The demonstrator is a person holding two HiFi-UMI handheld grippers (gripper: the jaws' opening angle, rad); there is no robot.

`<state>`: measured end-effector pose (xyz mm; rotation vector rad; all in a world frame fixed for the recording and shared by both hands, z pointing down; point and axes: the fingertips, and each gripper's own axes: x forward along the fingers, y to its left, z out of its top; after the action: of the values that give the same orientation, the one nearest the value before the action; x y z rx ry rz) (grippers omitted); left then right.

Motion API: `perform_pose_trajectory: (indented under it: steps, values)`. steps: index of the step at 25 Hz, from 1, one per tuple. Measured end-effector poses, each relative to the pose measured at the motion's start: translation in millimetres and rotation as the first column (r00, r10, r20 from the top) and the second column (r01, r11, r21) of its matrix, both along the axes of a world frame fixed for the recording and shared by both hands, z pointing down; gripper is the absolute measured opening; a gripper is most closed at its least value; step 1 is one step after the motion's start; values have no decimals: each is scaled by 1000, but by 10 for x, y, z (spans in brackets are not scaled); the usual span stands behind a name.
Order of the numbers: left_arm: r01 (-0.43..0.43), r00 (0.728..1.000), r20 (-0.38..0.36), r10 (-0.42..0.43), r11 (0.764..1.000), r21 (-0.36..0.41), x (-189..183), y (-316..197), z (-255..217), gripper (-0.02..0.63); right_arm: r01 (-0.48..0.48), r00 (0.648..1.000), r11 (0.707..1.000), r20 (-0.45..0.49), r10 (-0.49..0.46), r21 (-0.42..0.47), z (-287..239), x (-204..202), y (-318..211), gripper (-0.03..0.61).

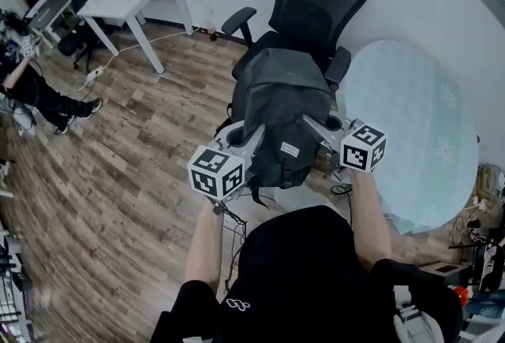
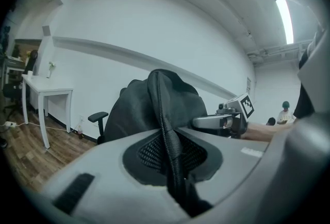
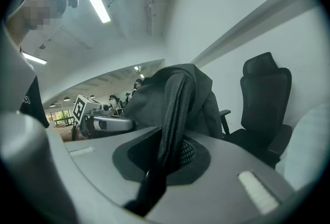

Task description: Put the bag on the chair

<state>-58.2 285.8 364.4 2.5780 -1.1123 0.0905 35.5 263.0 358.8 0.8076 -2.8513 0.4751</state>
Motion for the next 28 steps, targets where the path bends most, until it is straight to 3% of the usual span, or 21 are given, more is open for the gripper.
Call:
perform_pose_trajectory:
  steps: [6, 18, 23, 28]
  values:
    - [37, 999, 18, -37, 999, -36, -140, -922, 203, 41, 33, 999, 999, 15, -32, -23, 226, -153, -971, 37]
    - [106, 994, 58, -98, 982, -157, -324, -3600, 683, 41, 216, 976, 973, 41, -213, -80, 720, -374, -3752, 35]
    - [90, 995, 65, -80, 982, -166, -242, -4485, 682, 40, 175, 984, 982, 40, -172, -66, 653, -283, -4604, 35]
    - [31, 998, 67, -20, 985, -171, -195, -4982, 749, 40, 77, 996, 994, 52, -73, -82, 758, -195, -5031, 35]
